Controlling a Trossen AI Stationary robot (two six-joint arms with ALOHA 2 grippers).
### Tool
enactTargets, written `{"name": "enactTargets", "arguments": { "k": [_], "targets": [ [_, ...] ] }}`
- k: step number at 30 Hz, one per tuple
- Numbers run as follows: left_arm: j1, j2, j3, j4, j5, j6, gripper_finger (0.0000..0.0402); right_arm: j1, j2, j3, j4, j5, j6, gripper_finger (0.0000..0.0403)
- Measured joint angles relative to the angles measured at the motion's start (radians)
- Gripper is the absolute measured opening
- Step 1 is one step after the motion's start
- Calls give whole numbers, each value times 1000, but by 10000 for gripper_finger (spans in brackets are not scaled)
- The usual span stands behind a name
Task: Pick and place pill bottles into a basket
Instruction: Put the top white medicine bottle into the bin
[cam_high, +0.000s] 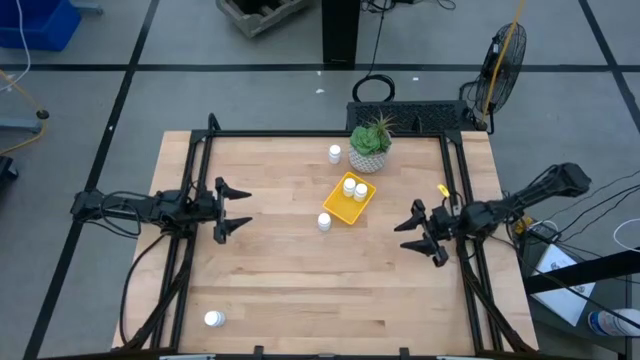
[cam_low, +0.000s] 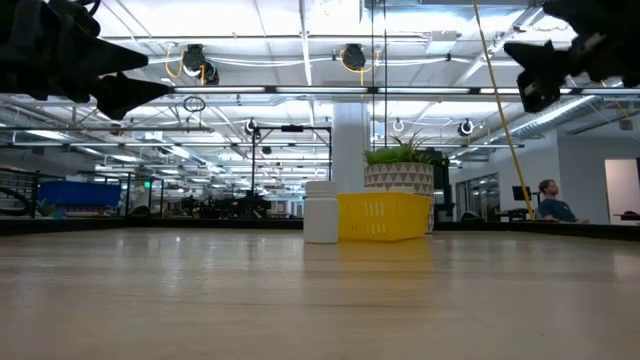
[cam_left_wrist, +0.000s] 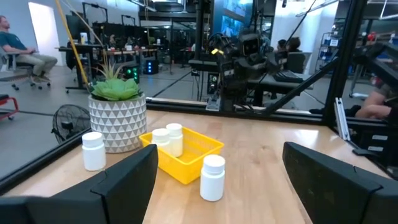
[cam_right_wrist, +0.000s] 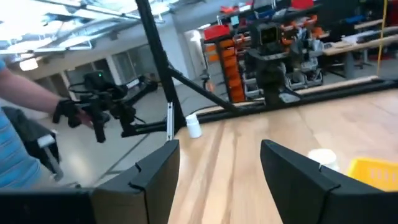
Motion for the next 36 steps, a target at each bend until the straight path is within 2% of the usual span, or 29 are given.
{"name": "enactTargets", "arguments": {
  "k": [5, 14, 19, 26, 29, 36],
  "targets": [
    [0, 0, 0, 2, 1, -7, 351, 8, -16, -76, 150, 16, 20, 215],
    [-1, 1, 0, 6, 1, -7, 351, 8, -12, -78, 104, 24, -2, 215],
    [-1, 1, 0, 6, 1, 3, 351, 7, -13, -80, 84, 75, -9, 215],
    [-1, 1, 0, 27, 9, -169, 351, -3, -13, -80, -22, 75, -111, 215],
    [-1, 1, 0, 35, 9, -211, 351, -25, -13, -80, -21, 76, -71, 215],
    [-1, 1, 0, 71, 9, -326, 351, -72, -13, -81, -21, 75, 134, 215]
  ]
}}
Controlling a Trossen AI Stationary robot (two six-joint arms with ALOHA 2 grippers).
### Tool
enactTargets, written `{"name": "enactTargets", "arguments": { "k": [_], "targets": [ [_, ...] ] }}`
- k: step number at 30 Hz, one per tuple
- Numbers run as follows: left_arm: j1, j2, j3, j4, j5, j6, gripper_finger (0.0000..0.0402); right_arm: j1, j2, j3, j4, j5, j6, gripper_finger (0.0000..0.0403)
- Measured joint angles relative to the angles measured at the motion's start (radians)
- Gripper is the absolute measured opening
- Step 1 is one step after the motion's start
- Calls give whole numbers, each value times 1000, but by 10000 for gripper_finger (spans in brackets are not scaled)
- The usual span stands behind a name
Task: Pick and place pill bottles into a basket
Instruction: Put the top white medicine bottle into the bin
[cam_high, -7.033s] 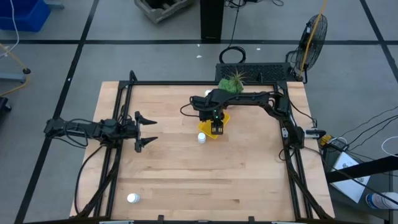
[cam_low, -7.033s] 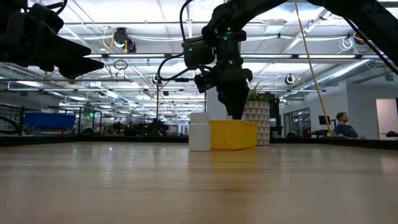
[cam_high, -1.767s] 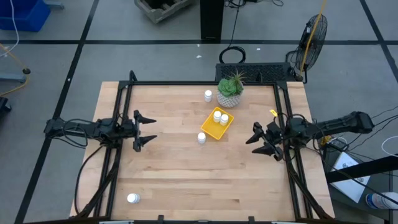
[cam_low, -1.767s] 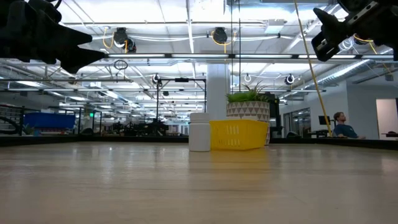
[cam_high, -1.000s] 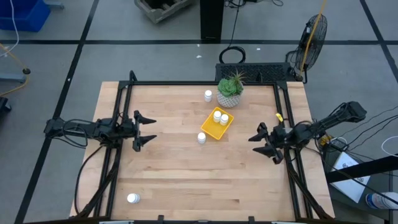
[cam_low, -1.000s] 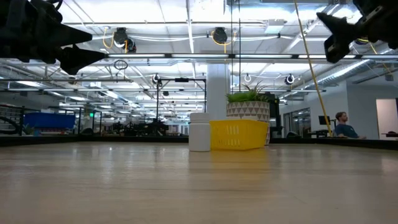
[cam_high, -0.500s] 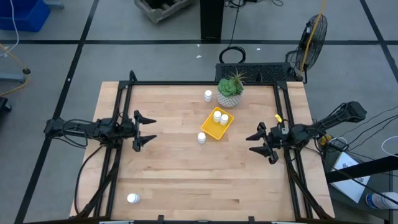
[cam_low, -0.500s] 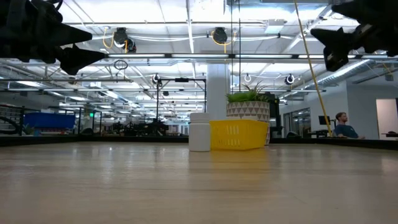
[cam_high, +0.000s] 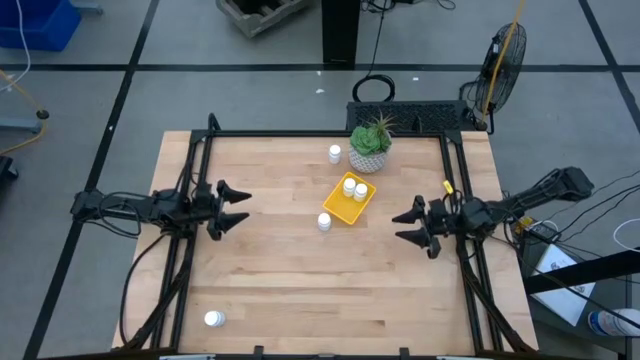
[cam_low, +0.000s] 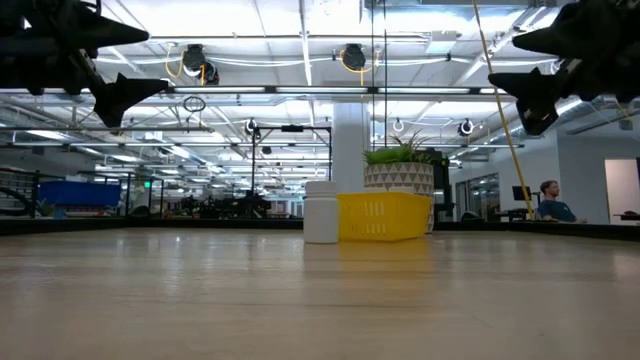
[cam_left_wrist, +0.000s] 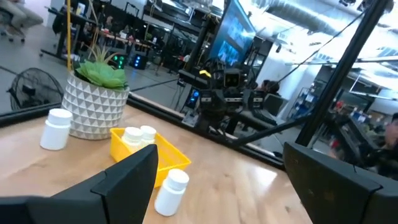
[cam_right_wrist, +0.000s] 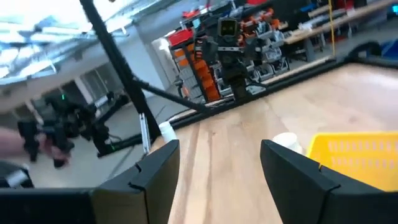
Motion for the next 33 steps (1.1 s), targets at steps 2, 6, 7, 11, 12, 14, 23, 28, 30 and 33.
{"name": "enactTargets", "arguments": {
  "k": [2, 6, 7, 11, 12, 14, 23, 28, 30, 33],
  "targets": [
    [0, 0, 0, -2, 0, -18, 351, -9, 0, 0, -26, -3, 23, 215],
    [0, 0, 0, -5, 0, -24, 351, -28, 0, 0, -242, -5, 57, 215],
    [0, 0, 0, -5, 0, -27, 351, -33, 0, 0, -311, -5, 71, 215],
    [0, 0, 0, -8, 1, -68, 351, -41, 3, -1, -469, -1, 205, 215],
    [0, 0, 0, -8, 0, -76, 351, -41, 3, -1, -470, 4, 207, 215],
    [0, 0, 0, -9, 0, -77, 351, -41, 3, -1, -451, 30, 127, 215],
    [0, 0, 0, -9, -2, -107, 351, -41, 3, -1, -368, 158, -83, 215],
    [0, 0, 0, -13, -18, -109, 351, -41, 3, -1, -386, 151, -34, 215],
    [0, 0, 0, -29, -28, -63, 351, -41, 3, -1, -397, 150, -35, 215],
    [0, 0, 0, -37, -32, 29, 351, -41, 3, -1, -394, 150, -21, 215]
  ]
}}
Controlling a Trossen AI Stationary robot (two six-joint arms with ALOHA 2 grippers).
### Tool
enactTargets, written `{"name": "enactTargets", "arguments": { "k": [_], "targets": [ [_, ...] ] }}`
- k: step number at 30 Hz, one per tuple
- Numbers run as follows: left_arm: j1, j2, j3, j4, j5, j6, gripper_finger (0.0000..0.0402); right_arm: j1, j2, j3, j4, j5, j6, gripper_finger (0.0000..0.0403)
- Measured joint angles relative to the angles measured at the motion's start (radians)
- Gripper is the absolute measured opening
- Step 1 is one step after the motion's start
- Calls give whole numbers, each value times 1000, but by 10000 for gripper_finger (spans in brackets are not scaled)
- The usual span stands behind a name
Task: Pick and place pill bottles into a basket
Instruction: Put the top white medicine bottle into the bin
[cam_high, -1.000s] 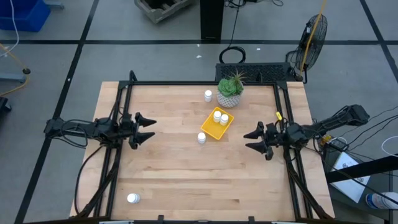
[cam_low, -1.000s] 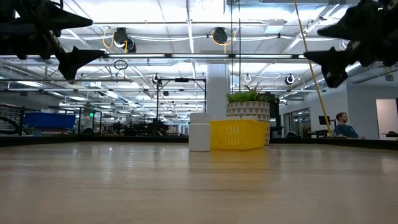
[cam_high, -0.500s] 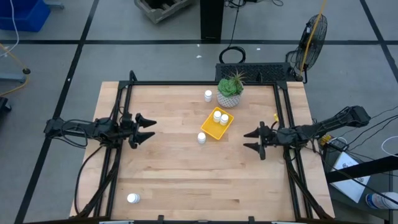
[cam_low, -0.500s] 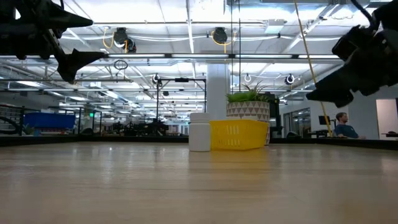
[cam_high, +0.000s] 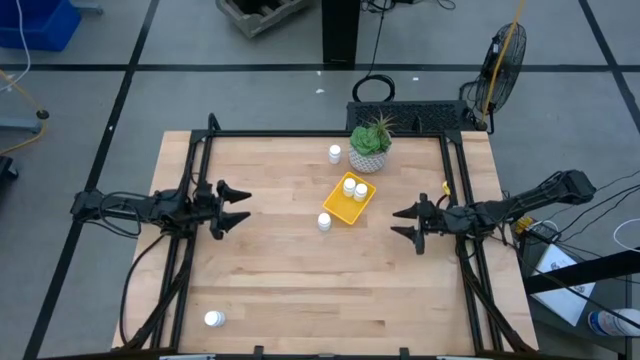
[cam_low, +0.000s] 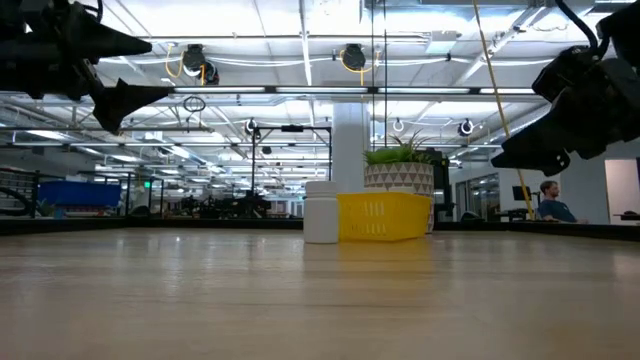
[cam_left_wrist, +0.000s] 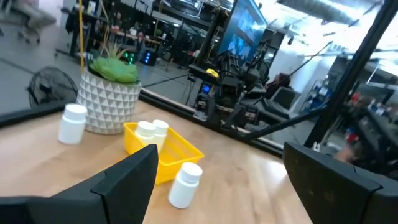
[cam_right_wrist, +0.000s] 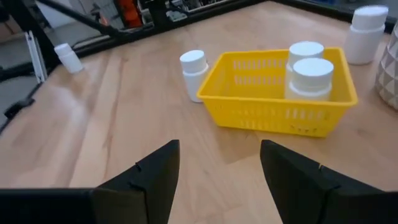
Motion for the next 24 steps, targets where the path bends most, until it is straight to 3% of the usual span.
{"name": "enactTargets", "arguments": {
  "k": [9, 13, 17, 24],
  "targets": [
    [0, 0, 2, -2, -7, 29, 351, 0, 0, 0, 2, -1, 69, 215],
    [0, 45, 66, -32, -56, 64, 351, 0, 0, 0, 3, -2, 69, 215],
    [2, 186, 227, -83, -64, 153, 351, 0, 0, 0, 3, -2, 69, 215],
    [52, 572, 647, -253, -121, 95, 351, 0, 0, 0, 5, -2, 69, 215]
  ]
}}
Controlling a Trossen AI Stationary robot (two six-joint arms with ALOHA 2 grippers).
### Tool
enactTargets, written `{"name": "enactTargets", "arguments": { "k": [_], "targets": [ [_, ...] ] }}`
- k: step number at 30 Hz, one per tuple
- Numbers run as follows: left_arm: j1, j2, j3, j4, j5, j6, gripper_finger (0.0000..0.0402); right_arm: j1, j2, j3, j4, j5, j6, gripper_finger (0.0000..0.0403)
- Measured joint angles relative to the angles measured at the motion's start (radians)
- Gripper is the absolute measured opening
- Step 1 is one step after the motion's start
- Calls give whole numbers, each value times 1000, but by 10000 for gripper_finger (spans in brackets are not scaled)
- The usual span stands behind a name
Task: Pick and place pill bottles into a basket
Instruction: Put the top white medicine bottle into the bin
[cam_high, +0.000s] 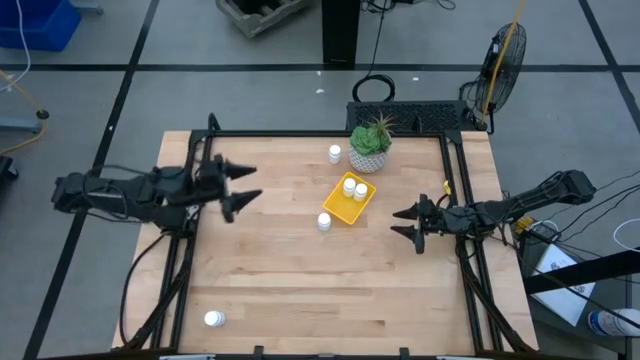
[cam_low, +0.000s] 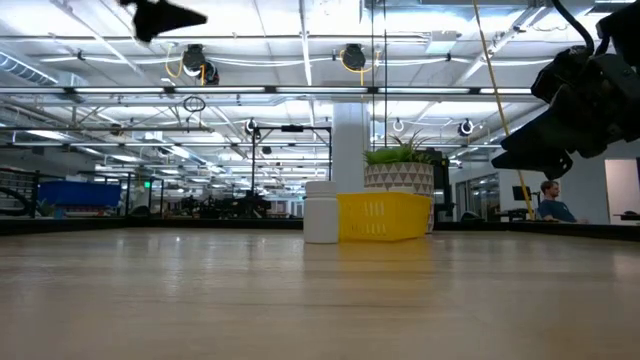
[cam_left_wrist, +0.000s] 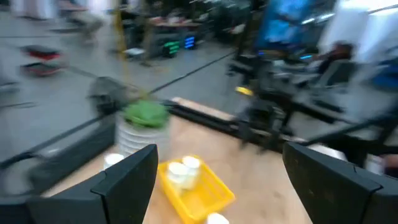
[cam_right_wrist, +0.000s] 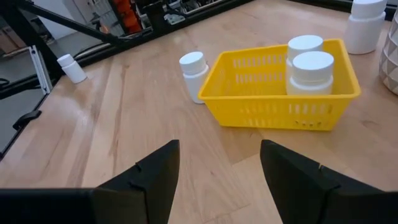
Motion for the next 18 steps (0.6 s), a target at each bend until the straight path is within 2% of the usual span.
{"name": "enactTargets", "arguments": {
  "k": [3, 6, 8, 12, 18],
  "targets": [
    [50, 171, 161, -100, -60, 63, 351, 0, 0, 0, 0, 0, 0, 215],
    [130, 333, 261, -163, -55, 146, 351, 0, 0, 0, 0, 0, 0, 215],
    [196, 427, 297, -161, -18, 145, 351, 0, 0, 0, 0, 0, 0, 215],
    [322, 568, 321, -96, 118, 60, 351, 0, 0, 0, 0, 0, 0, 215],
    [450, 678, 321, -34, 233, 55, 351, 0, 0, 0, 0, 0, 0, 215]
  ]
}}
